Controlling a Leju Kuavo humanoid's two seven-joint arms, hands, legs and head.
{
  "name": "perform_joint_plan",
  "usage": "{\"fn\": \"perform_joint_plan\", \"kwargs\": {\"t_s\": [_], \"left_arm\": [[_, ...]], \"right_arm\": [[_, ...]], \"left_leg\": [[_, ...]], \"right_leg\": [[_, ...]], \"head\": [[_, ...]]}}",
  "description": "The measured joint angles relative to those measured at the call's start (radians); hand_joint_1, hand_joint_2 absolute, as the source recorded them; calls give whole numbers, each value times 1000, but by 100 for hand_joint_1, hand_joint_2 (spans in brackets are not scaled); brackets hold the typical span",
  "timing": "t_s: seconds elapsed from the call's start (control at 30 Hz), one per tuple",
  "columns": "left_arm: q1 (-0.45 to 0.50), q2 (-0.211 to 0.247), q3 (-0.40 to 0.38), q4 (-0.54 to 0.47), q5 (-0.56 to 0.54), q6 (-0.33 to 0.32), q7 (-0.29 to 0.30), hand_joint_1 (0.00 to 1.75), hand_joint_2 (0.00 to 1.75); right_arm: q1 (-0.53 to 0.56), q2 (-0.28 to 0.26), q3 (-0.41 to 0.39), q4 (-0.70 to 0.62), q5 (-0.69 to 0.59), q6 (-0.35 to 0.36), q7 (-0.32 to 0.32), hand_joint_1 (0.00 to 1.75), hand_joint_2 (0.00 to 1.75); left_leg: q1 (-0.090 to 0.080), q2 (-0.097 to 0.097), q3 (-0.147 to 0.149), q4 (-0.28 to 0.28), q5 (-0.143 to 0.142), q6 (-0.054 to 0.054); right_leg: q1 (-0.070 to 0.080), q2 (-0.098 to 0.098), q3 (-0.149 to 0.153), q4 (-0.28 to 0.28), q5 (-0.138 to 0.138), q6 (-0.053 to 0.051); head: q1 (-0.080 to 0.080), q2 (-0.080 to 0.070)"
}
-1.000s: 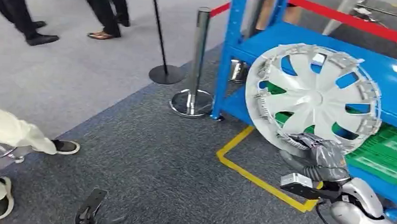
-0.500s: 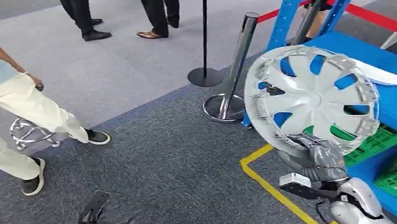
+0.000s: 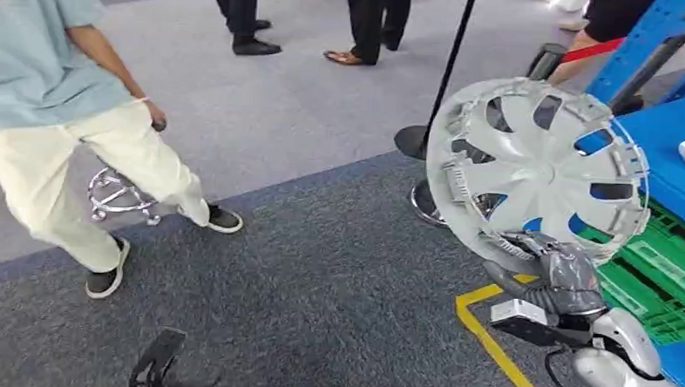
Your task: Take the parts from the cabinet and place them on the table.
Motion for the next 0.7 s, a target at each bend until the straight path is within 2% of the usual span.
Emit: {"fn": "perform_joint_plan", "kwargs": {"t_s": [0.03, 0.07, 0.1, 0.13, 0.17, 0.2, 0.23, 0.27, 0.3, 0.37, 0.4, 0.43, 0.47, 0.5, 0.53, 0.57, 0.6, 0.63, 0.67, 0.7], "left_arm": [[-1, -1, 0, 0, 0, 0, 0, 0, 175], [0, -2, 0, 0, 0, 0, 0, 0, 175], [2, -2, 0, 0, 0, 0, 3, 0, 175], [3, -2, 0, 0, 0, -1, 3, 0, 175], [3, -3, 0, 0, 0, -2, 5, 0, 175], [2, -4, 0, 0, 0, -1, 6, 0, 175], [3, -4, 0, 0, 0, -2, 7, 0, 175], [-1, -3, 0, 0, 0, -1, 7, 0, 175], [0, -3, 0, 0, -1, 1, 7, 0, 175], [8, -2, 0, 0, -14, 9, 5, 0, 175], [9, 4, 0, 0, -19, 14, 3, 0, 175], [11, 4, 0, 0, -19, 18, -1, 0, 175], [8, 2, -1, 0, -19, 24, -8, 0, 175], [4, 1, -1, 0, -19, 29, -13, 0, 175], [3, 0, -1, 0, -19, 30, -15, 0, 175], [5, -1, -1, 0, -19, 30, -17, 0, 175], [8, -1, -1, 0, -20, 29, -19, 0, 175], [10, -1, -1, 0, -20, 24, -19, 0, 175], [10, -1, -1, 0, -20, 21, -18, 0, 175], [10, 0, -1, 0, -22, 16, -11, 0, 175]], "right_arm": [[5, 0, -1, 0, -3, 0, -2, 175, 175], [9, 0, 0, 0, -4, 0, -2, 175, 175], [10, 0, 0, 0, -4, 0, -3, 175, 175], [10, 0, -1, 0, -6, 1, -3, 175, 175], [10, 0, -1, 0, -7, 1, -3, 175, 175], [10, 0, -2, 0, -7, 1, -3, 175, 175], [10, 0, -2, 0, -7, 1, -3, 175, 175], [10, 2, 0, 1, -7, 1, -5, 175, 175], [13, 2, -2, 0, -7, 2, -6, 175, 175], [18, 4, -5, -2, -9, 1, -8, 175, 175], [19, 4, -7, -3, -9, 1, -8, 175, 175], [20, 4, -10, -5, -10, 1, -7, 175, 175], [24, 5, -14, -8, -10, 0, -8, 175, 175], [29, 6, -15, -12, -8, 0, -9, 175, 175], [31, 6, -17, -13, -6, 0, -11, 175, 175], [30, 6, -18, -15, -6, 0, -12, 175, 175], [31, 6, -20, -17, -5, -1, -13, 175, 175], [31, 6, -23, -17, -2, -1, -13, 175, 175], [31, 6, -26, -19, 0, -1, -13, 175, 175], [30, 6, -29, -24, 8, -2, -13, 175, 175]], "left_leg": [[-1, -14, 1, 0, -2, 4], [-2, -30, 0, 1, -3, 4], [-2, -45, 1, 3, -3, 4], [-2, -61, 1, 6, -4, 3], [1, -78, 2, 11, -7, 0], [4, -94, 3, 18, -13, -6], [5, -107, 1, 28, -20, -15], [1, -121, -12, 40, -22, -20], [3, -130, -21, 44, -17, -24], [8, -156, -24, 39, -11, -34], [8, -169, -25, 41, -14, -38], [4, -131, -26, 51, -24, -43], [1, -69, -46, 93, -47, -49], [4, -31, -83, 167, -81, -54], [7, -10, -127, 256, -115, -56], [10, -4, -164, 325, -136, -56], [12, -3, -182, 356, -134, -56], [12, -3, -174, 336, -109, -53], [11, -2, -148, 279, -70, -49], [8, 6, -103, 188, -22, -43]], "right_leg": [[0, 9, -50, 92, -37, 3], [1, 10, -91, 155, -52, 4], [1, 10, -108, 168, -39, 5], [0, 10, -103, 136, -3, 6], [-2, 12, -75, 63, 51, 8], [-7, 24, -33, -34, 107, 10], [-13, 68, -4, -96, 117, 14], [-19, 114, 4, -109, 103, 15], [-17, 103, 8, -104, 102, 7], [-10, 80, 10, -103, 101, -1], [-17, 65, 16, -109, 103, -8], [-15, 53, 22, -111, 104, -16], [-13, 38, 27, -112, 100, -25], [-9, 22, 30, -112, 98, -29], [-5, 6, 33, -112, 95, -33], [-2, -8, 36, -112, 92, -34], [-1, -21, 39, -112, 89, -35], [1, -36, 45, -112, 85, -35], [1, -49, 50, -112, 80, -35], [2, -62, 57, -113, 75, -32]], "head": [[0, 0], [0, 0], [0, 0], [0, 0], [0, 0], [0, 0], [0, 0], [3, 0], [2, 0], [3, 0], [2, 0], [2, 0], [-10, 0], [-9, 0], [-9, 0], [-10, 0], [-10, 0], [-10, 0], [-10, 0], [-9, 0]]}}
